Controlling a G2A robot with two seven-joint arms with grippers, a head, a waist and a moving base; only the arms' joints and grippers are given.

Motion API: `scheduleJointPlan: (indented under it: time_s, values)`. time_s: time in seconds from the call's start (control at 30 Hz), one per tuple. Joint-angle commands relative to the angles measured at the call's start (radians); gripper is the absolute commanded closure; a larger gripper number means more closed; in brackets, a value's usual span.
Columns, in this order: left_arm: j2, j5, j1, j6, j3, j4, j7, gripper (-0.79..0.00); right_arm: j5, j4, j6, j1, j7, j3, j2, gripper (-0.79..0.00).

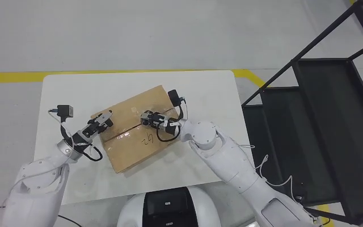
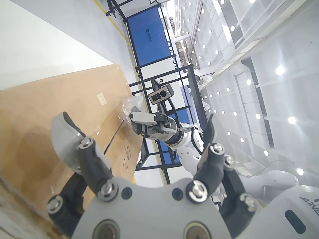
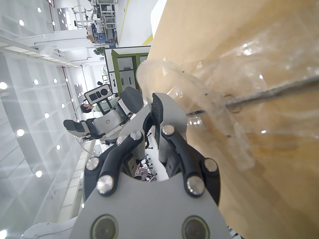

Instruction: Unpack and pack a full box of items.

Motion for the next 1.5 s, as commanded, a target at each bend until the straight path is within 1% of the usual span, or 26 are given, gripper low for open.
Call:
scheduleJointPlan:
  time_s: [0.0, 0.1, 0.23, 0.3, 0.43, 0.53, 0.63, 0.77, 0.83, 0.93, 1.07, 1.13, 1.2, 1.33, 1.47]
  values:
    - [0.0, 0.017, -0.001, 0.005, -0.001, 0.002, 0.016, -0.785, -0.009, 0.001, -0.001, 0.003, 0.001, -0.003, -0.001, 0.0]
    - [-0.002, 0.061, 0.002, 0.012, -0.001, 0.0, 0.076, -0.785, -0.015, 0.003, 0.0, 0.007, -0.001, -0.005, -0.002, 0.0]
    - [-0.002, 0.019, 0.025, -0.007, -0.028, -0.001, 0.094, -0.785, -0.02, 0.005, 0.0, 0.008, -0.003, -0.003, -0.002, 0.0]
    - [0.002, 0.026, 0.041, 0.006, -0.056, 0.001, 0.088, -0.785, -0.021, 0.004, -0.001, 0.008, -0.004, -0.002, -0.003, 0.0]
    - [0.004, 0.041, 0.08, 0.034, -0.093, 0.004, 0.113, -0.785, -0.027, -0.001, -0.005, 0.007, -0.003, -0.001, -0.003, 0.0]
    - [0.002, 0.076, 0.091, 0.063, -0.089, 0.017, 0.147, -0.785, -0.027, -0.006, -0.01, 0.006, -0.003, 0.004, -0.003, 0.0]
    - [-0.002, 0.098, 0.063, 0.087, -0.049, 0.054, 0.154, -0.785, -0.026, -0.009, -0.015, 0.004, -0.004, 0.011, -0.002, 0.0]
    - [-0.011, 0.083, -0.005, 0.093, 0.023, 0.126, 0.137, -0.785, -0.03, -0.018, -0.019, -0.003, -0.006, 0.024, 0.0, 0.0]
    - [-0.014, 0.074, -0.032, 0.089, 0.043, 0.157, 0.134, -0.785, -0.036, -0.027, -0.02, -0.009, -0.004, 0.031, 0.003, 0.0]
    - [-0.017, 0.057, -0.051, 0.077, 0.056, 0.181, 0.127, -0.785, -0.046, -0.039, -0.022, -0.02, -0.003, 0.039, 0.006, 0.0]
    - [-0.018, 0.036, -0.053, 0.062, 0.058, 0.187, 0.109, -0.785, -0.055, -0.049, -0.022, -0.029, -0.004, 0.044, 0.008, 0.0]
    - [-0.017, 0.034, -0.051, 0.059, 0.053, 0.188, 0.106, -0.785, -0.058, -0.05, -0.021, -0.03, -0.006, 0.044, 0.008, 0.0]
    - [-0.016, 0.023, -0.044, 0.048, 0.034, 0.189, 0.125, -0.785, -0.057, -0.05, -0.021, -0.032, -0.009, 0.044, 0.007, 0.0]
    - [-0.013, -0.002, -0.013, 0.025, -0.017, 0.177, 0.151, -0.785, -0.06, -0.047, -0.022, -0.033, -0.018, 0.046, 0.007, 0.0]
    - [-0.009, -0.008, 0.022, 0.024, -0.058, 0.152, 0.153, -0.785, -0.061, -0.046, -0.027, -0.034, -0.031, 0.047, 0.006, 0.0]
